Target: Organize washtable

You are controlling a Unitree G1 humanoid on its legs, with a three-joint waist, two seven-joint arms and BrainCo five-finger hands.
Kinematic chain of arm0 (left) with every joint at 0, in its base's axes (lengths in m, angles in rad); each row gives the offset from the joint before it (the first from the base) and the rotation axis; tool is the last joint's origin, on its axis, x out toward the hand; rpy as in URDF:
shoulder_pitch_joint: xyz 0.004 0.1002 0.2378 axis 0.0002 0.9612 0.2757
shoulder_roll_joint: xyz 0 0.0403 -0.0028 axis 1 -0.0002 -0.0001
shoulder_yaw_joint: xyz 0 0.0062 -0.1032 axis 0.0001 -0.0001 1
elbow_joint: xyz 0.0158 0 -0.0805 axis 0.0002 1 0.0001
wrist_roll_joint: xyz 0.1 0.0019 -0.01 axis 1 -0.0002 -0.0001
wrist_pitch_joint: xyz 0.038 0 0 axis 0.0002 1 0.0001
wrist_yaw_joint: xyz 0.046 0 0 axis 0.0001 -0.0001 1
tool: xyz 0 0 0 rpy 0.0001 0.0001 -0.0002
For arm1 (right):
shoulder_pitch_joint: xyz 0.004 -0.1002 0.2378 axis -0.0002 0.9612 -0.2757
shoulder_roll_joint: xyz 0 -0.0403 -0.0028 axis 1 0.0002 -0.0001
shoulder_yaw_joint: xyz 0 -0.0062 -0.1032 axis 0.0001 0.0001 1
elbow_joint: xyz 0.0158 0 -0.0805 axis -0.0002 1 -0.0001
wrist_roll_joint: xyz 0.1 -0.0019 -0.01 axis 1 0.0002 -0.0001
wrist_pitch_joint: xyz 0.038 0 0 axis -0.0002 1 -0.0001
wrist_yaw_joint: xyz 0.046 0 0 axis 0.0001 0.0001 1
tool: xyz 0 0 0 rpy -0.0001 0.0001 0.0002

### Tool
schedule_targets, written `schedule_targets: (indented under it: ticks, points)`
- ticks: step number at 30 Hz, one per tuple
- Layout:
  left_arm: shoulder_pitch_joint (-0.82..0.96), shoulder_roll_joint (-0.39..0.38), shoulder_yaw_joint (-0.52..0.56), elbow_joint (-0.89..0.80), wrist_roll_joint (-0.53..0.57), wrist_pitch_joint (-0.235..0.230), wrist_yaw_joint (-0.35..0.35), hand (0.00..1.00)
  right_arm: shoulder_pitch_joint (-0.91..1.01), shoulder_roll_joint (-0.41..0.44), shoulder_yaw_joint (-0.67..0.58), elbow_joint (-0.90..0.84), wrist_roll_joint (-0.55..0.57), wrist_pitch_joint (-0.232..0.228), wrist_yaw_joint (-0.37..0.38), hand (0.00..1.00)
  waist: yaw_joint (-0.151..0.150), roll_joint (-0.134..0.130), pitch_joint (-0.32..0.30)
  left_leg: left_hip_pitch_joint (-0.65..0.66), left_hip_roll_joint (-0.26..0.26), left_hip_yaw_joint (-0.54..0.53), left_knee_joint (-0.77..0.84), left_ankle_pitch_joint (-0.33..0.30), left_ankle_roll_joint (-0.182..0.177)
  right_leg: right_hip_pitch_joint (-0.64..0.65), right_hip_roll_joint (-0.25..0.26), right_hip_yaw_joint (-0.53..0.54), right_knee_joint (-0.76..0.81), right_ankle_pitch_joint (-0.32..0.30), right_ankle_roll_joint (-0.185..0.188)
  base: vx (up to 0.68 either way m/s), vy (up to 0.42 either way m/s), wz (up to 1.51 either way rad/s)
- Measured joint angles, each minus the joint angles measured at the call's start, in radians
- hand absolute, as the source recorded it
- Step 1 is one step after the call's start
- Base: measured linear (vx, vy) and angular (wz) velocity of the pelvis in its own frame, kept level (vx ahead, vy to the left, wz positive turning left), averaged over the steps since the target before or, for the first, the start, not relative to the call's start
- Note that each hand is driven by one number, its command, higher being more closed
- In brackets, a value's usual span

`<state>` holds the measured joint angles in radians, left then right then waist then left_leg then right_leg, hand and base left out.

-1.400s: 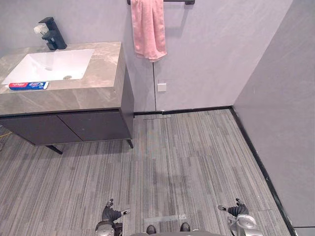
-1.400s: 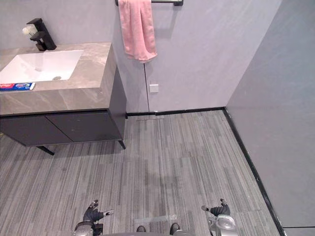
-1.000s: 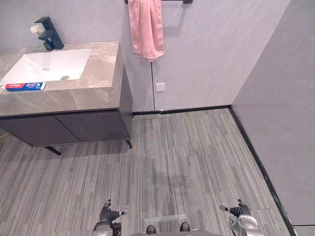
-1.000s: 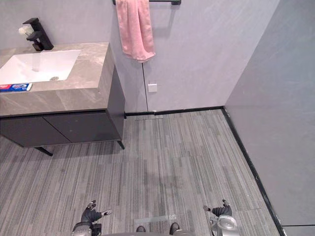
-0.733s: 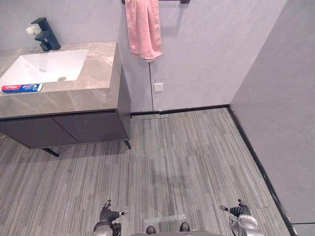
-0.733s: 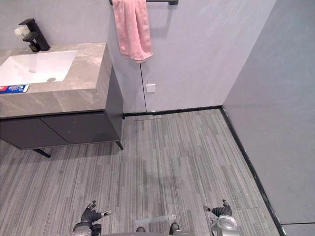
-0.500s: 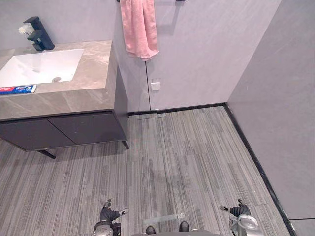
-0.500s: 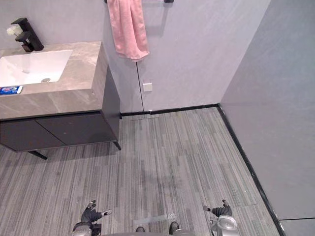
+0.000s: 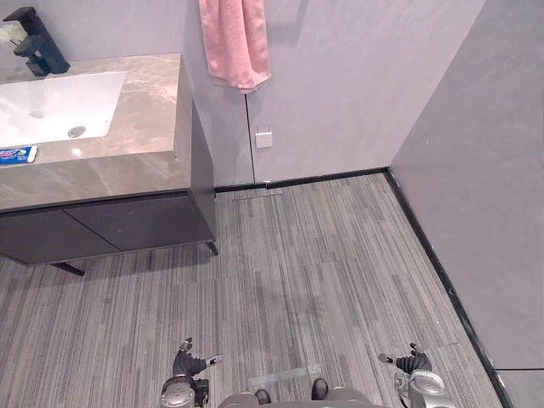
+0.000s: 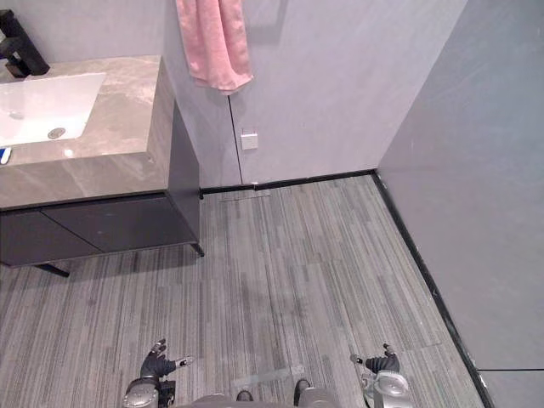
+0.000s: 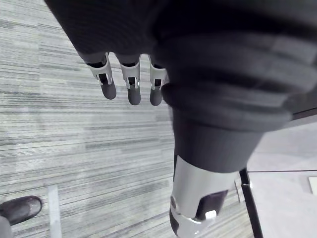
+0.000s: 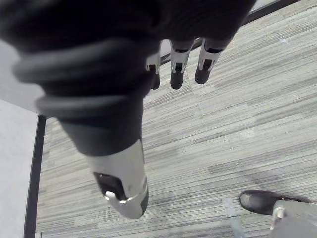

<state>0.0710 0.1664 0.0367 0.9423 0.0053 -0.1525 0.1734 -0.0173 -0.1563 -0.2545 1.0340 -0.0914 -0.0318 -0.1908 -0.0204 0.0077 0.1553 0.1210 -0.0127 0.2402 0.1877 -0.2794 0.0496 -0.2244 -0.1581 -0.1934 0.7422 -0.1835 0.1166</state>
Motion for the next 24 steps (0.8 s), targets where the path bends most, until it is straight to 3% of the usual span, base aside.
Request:
schedule_targets:
  ticks: [1,3,4,6,7,8,9,10,11,13,14,15,16,17,18,22,24]
  points:
    - [-0.006,0.014,-0.001,-0.002,-0.001,0.002,0.000,0.00,-0.001,0.007,0.010,0.002,0.000,0.001,0.001,0.00,0.001,-0.003,0.018,0.035,-0.010,-0.007,-0.001,-0.025,0.009,-0.033,-0.021,-0.018,0.106,-0.035,-0.006,0.22,0.055,0.11]
    - [-0.008,0.015,-0.001,-0.002,-0.005,0.007,0.001,0.00,-0.011,0.007,0.029,0.002,0.000,0.001,0.002,0.00,-0.006,-0.004,0.030,0.075,-0.002,-0.027,-0.010,-0.037,0.003,-0.069,-0.035,-0.068,0.126,-0.092,-0.024,0.28,-0.018,0.25]
    - [-0.015,0.015,-0.002,-0.002,-0.006,0.011,0.001,0.00,-0.025,0.006,0.030,0.001,0.000,0.001,0.002,0.00,-0.023,0.006,0.036,0.089,0.018,-0.048,-0.021,-0.041,-0.004,-0.101,-0.032,-0.121,0.090,-0.110,-0.043,0.34,-0.075,0.44]
    - [-0.034,0.007,-0.006,-0.003,-0.011,0.012,0.000,0.00,-0.037,-0.007,0.034,-0.001,0.000,0.001,0.002,0.00,-0.025,0.029,0.053,0.113,0.061,-0.057,-0.035,-0.049,-0.028,-0.157,-0.009,-0.178,-0.021,-0.102,-0.055,0.38,-0.112,0.35]
    - [-0.044,-0.003,-0.009,-0.004,-0.012,0.012,0.000,0.00,-0.041,-0.014,0.038,-0.002,0.000,0.001,0.002,0.00,-0.024,0.039,0.063,0.127,0.085,-0.069,-0.035,-0.055,-0.061,-0.189,0.012,-0.190,-0.133,-0.055,-0.067,0.41,-0.129,0.26]
    - [-0.049,-0.004,-0.010,-0.004,-0.012,0.012,0.000,0.00,-0.041,-0.014,0.039,-0.002,0.000,0.001,0.002,0.00,-0.024,0.034,0.065,0.134,0.089,-0.074,-0.035,-0.056,-0.074,-0.203,0.022,-0.188,-0.197,-0.016,-0.070,0.49,-0.180,0.32]
    - [-0.050,-0.001,-0.015,-0.005,-0.012,0.012,0.000,0.00,-0.039,-0.014,0.045,-0.002,0.000,0.003,0.003,0.00,-0.024,0.015,0.068,0.160,0.089,-0.078,-0.035,-0.062,-0.109,-0.208,0.023,-0.180,-0.313,0.068,-0.079,0.60,-0.249,0.36]
    - [-0.047,0.003,-0.025,-0.004,-0.012,0.012,-0.001,0.00,-0.030,-0.016,0.049,-0.006,-0.002,0.003,0.003,0.00,-0.030,-0.017,0.062,0.194,0.090,-0.097,-0.031,-0.081,-0.142,-0.206,0.017,-0.166,-0.352,0.230,-0.160,0.72,-0.294,0.23]
    - [-0.050,-0.017,-0.026,0.001,-0.012,0.011,-0.002,0.00,-0.042,-0.031,0.047,-0.008,-0.002,0.006,0.004,0.00,-0.028,0.026,0.071,0.203,0.134,-0.105,-0.005,-0.082,-0.166,-0.222,0.038,-0.184,-0.267,0.187,-0.196,0.60,-0.263,0.14]
    - [-0.062,-0.024,-0.025,0.001,-0.012,0.011,-0.006,0.00,-0.063,-0.028,0.047,-0.024,-0.002,0.006,0.016,0.00,-0.037,0.033,0.072,0.159,0.154,-0.110,0.093,-0.036,-0.229,-0.217,0.053,-0.188,-0.241,0.121,-0.208,0.50,-0.254,-0.07]
    - [-0.067,-0.033,-0.023,0.003,-0.012,0.011,-0.009,0.00,-0.073,-0.026,0.051,-0.035,-0.002,0.002,0.020,0.00,-0.033,0.039,0.075,0.098,0.173,-0.120,0.244,0.033,-0.237,-0.181,0.074,-0.189,-0.263,0.093,-0.215,0.57,-0.304,-0.17]
    - [-0.067,-0.041,-0.024,0.004,-0.012,0.011,-0.014,0.00,-0.074,-0.028,0.066,-0.040,-0.002,0.001,0.020,0.00,-0.033,0.047,0.078,0.048,0.193,-0.131,0.380,0.123,-0.222,-0.125,0.097,-0.190,-0.309,0.086,-0.214,0.56,-0.291,-0.16]
    - [-0.065,-0.044,-0.024,0.005,-0.012,0.011,-0.018,0.00,-0.074,-0.028,0.078,-0.040,-0.002,0.001,0.019,0.00,-0.027,0.047,0.080,0.017,0.211,-0.133,0.471,0.155,-0.227,-0.084,0.111,-0.186,-0.348,0.084,-0.215,0.41,-0.171,-0.09]
    - [-0.064,-0.046,-0.024,0.005,-0.013,0.011,-0.020,0.00,-0.069,-0.025,0.101,-0.040,-0.001,-0.004,0.018,0.00,-0.026,0.047,0.082,-0.064,0.261,-0.109,0.680,0.126,-0.196,0.028,0.149,-0.183,-0.438,0.081,-0.219,0.47,-0.183,-0.13]
    - [-0.064,-0.046,-0.024,0.005,-0.013,0.010,-0.020,0.00,-0.068,-0.025,0.108,-0.040,0.000,-0.006,0.018,0.00,-0.019,0.044,0.082,-0.107,0.280,-0.087,0.762,0.106,-0.165,0.086,0.165,-0.172,-0.481,0.076,-0.220,0.44,-0.164,-0.18]
    - [-0.050,-0.048,0.000,0.001,-0.027,0.011,-0.018,0.00,-0.085,-0.024,0.105,-0.038,0.003,-0.010,0.017,0.00,0.003,0.041,0.087,-0.294,0.287,-0.015,0.778,0.028,-0.124,0.222,0.193,-0.104,-0.591,0.069,-0.214,0.39,-0.070,-0.45]
    - [-0.050,-0.050,0.011,0.000,-0.034,0.011,-0.017,0.00,-0.080,-0.015,0.086,-0.037,0.003,-0.009,0.015,0.00,0.020,0.029,0.097,-0.369,0.249,-0.014,0.621,0.011,-0.114,0.292,0.178,-0.074,-0.633,0.062,-0.192,0.36,0.064,-0.42]
